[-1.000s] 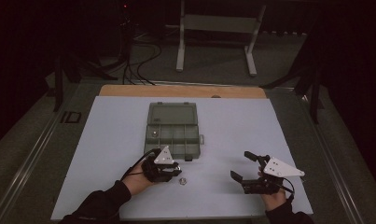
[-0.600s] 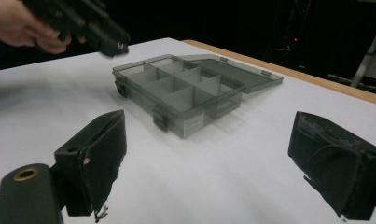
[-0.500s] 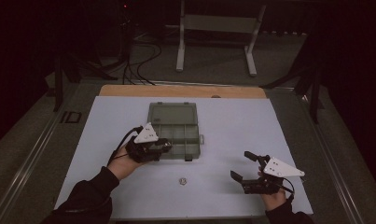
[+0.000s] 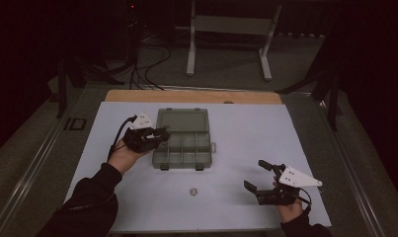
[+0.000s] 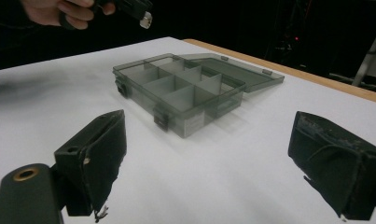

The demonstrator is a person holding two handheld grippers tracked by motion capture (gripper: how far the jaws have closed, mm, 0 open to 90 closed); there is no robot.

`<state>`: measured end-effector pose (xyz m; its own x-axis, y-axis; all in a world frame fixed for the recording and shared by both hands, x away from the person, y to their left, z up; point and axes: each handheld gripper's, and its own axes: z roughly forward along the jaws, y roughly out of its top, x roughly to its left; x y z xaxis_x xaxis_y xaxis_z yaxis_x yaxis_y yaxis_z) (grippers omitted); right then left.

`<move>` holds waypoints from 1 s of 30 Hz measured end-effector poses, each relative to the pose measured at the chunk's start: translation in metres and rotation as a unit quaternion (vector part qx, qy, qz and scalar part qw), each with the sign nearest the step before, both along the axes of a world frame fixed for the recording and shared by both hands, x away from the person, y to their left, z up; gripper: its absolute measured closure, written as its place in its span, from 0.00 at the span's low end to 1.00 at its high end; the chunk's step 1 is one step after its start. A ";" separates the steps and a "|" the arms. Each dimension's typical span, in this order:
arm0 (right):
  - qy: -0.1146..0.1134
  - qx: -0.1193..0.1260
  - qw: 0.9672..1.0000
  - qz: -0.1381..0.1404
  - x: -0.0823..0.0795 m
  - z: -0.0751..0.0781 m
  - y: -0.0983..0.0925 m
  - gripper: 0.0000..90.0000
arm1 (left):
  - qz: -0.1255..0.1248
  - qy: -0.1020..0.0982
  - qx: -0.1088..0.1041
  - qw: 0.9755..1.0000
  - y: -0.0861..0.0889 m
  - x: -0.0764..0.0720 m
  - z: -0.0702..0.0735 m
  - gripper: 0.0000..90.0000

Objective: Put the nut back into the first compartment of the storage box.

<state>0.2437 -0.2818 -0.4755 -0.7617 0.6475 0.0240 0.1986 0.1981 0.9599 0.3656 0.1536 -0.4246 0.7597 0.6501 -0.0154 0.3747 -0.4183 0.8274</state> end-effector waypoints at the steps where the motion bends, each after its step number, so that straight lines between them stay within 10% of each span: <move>1: 0.000 0.000 1.000 0.000 0.000 0.000 0.000 0.13 | 0.007 0.005 0.002 1.000 0.001 0.004 -0.004 0.79; 25: 0.003 0.001 1.000 0.005 0.000 0.000 0.000 0.13 | 0.059 0.079 0.057 0.994 0.001 0.040 -0.065 0.76; 30: 0.003 0.001 1.000 0.005 0.000 0.000 0.000 0.13 | 0.058 0.063 0.053 0.995 -0.001 0.036 -0.052 0.48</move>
<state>0.2438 -0.2814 -0.4758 -0.7675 0.6404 0.0304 0.2034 0.1981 0.9588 0.4012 0.1523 -0.4764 0.6753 0.7368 -0.0325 0.5237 -0.4480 0.7246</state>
